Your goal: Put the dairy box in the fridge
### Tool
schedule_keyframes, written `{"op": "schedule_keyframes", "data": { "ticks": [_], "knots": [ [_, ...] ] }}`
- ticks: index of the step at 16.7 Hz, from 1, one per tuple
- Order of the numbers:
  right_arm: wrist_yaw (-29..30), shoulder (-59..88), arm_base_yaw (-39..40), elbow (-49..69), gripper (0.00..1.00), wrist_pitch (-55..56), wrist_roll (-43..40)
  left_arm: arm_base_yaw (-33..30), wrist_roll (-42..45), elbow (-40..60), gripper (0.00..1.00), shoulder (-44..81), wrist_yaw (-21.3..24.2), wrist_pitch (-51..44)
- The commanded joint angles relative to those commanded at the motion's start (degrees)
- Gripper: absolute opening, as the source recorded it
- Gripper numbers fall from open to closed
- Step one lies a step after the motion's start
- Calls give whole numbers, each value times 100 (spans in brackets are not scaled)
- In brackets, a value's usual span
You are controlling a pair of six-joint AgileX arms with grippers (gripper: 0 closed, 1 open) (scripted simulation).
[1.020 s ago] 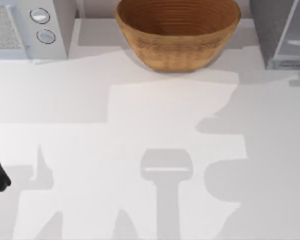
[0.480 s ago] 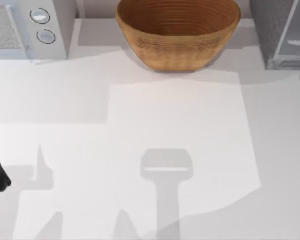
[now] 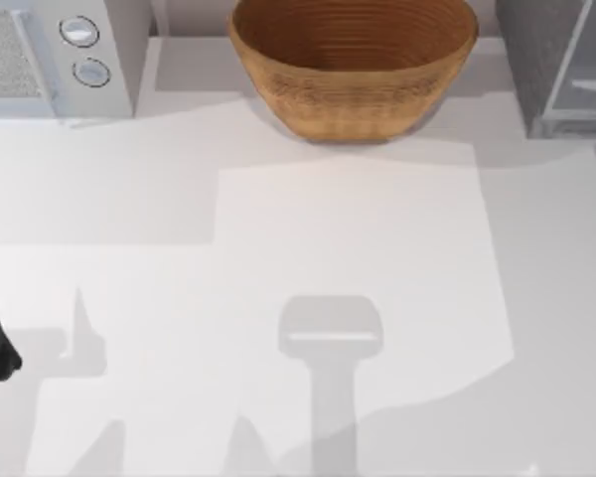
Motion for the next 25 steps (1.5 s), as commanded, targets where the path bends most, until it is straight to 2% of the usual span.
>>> {"op": "schedule_keyframes", "data": {
  "ticks": [8, 11, 15, 25],
  "knots": [
    [204, 871, 188, 2753, 0, -1339, 6, 0, 0, 0, 100, 0, 0, 0],
    [285, 1171, 259, 3194, 0, -1753, 7, 0, 0, 0, 100, 0, 0, 0],
    [290, 1192, 266, 3218, 0, -1777, 7, 0, 0, 0, 100, 0, 0, 0],
    [290, 1192, 266, 3218, 75, -1777, 7, 0, 0, 0, 100, 0, 0, 0]
  ]
}}
